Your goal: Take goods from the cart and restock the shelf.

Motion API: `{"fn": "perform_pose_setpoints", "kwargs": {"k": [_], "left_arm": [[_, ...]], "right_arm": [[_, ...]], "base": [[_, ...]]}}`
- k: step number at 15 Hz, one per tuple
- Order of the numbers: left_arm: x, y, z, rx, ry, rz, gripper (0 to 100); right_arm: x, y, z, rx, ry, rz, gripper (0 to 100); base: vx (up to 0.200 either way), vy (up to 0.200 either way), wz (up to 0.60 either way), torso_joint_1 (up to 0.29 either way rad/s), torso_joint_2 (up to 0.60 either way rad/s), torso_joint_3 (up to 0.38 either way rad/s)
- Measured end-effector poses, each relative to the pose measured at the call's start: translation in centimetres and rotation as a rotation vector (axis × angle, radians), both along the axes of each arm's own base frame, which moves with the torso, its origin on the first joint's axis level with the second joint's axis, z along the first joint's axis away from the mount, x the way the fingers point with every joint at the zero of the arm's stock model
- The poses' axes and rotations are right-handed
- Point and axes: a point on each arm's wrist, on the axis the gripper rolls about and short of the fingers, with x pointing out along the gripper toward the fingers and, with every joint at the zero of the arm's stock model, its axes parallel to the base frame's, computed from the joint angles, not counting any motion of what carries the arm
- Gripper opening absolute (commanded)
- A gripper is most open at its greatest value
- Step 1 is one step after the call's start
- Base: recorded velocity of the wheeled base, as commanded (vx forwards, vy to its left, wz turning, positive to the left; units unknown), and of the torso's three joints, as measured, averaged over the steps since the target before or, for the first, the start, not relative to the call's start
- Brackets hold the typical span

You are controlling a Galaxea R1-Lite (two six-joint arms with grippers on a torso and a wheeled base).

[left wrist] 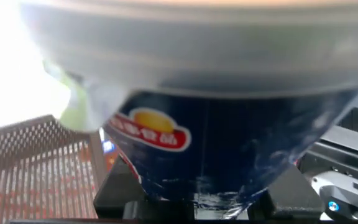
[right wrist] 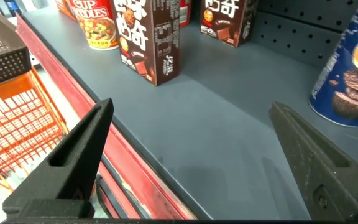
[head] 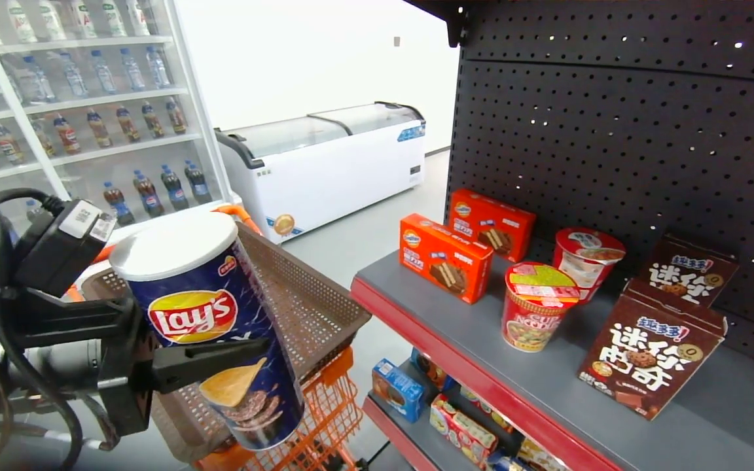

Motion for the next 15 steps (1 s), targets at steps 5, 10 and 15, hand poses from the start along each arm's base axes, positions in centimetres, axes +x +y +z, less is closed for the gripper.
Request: {"fn": "perform_pose_setpoints", "kwargs": {"k": [5,10,15], "left_arm": [[0.7,-0.6,-0.9,0.01,0.036,-0.022,0],[0.8,-0.9,-1.2,0.013,0.047,-0.034,0],[0.7,-0.8,-1.4,0.014,0.055,-0.032,0]], "right_arm": [[0.0,0.0,0.0,0.0,0.0,0.0,100],[0.0,0.0,0.0,0.0,0.0,0.0,100],[0.0,0.0,0.0,0.0,0.0,0.0,100]], "base": [[0.0,0.0,-0.6,0.005,0.01,0.004],[0.0,0.0,-0.6,0.0,0.01,0.002],[0.0,0.0,-0.36,0.001,0.0,0.003]]}}
